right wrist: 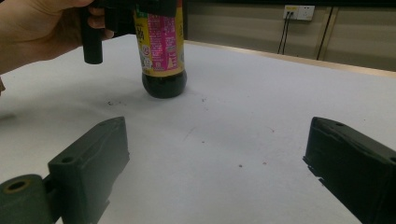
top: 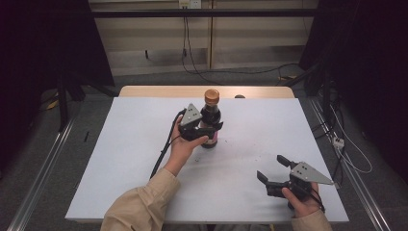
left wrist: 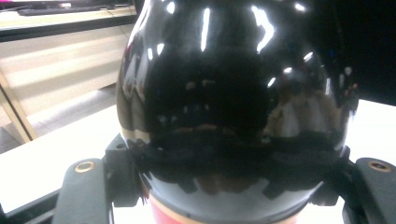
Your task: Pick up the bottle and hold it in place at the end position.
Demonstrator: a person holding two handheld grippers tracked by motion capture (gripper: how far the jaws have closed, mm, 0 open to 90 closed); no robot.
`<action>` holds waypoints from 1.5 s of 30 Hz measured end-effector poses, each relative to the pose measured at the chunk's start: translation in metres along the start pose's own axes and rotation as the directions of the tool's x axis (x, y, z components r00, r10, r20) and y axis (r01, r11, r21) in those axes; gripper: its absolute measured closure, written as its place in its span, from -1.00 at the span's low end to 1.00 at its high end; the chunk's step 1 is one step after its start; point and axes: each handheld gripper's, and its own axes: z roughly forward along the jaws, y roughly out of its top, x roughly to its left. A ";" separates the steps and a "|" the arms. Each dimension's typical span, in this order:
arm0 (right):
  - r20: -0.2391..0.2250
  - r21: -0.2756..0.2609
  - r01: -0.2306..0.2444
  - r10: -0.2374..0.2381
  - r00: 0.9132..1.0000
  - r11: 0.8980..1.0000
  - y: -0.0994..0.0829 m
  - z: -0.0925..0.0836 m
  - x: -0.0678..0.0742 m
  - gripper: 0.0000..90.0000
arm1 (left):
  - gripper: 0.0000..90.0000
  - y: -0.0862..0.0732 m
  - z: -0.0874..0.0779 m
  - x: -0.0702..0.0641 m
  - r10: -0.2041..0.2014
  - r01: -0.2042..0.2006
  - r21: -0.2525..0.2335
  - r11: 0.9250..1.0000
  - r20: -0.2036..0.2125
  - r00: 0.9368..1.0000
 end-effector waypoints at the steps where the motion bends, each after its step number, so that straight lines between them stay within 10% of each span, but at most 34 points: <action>1: 0.000 0.000 0.001 -0.001 1.000 1.000 0.000 0.000 0.000 -0.87 | -0.33 0.000 -0.001 0.001 0.002 -0.002 0.005 1.000 -0.001 1.000; 45: -0.031 0.059 -0.012 0.014 0.999 0.998 0.022 0.029 0.005 -0.96 | -0.34 -0.006 -0.004 0.011 -0.024 0.026 -0.015 1.000 0.072 0.997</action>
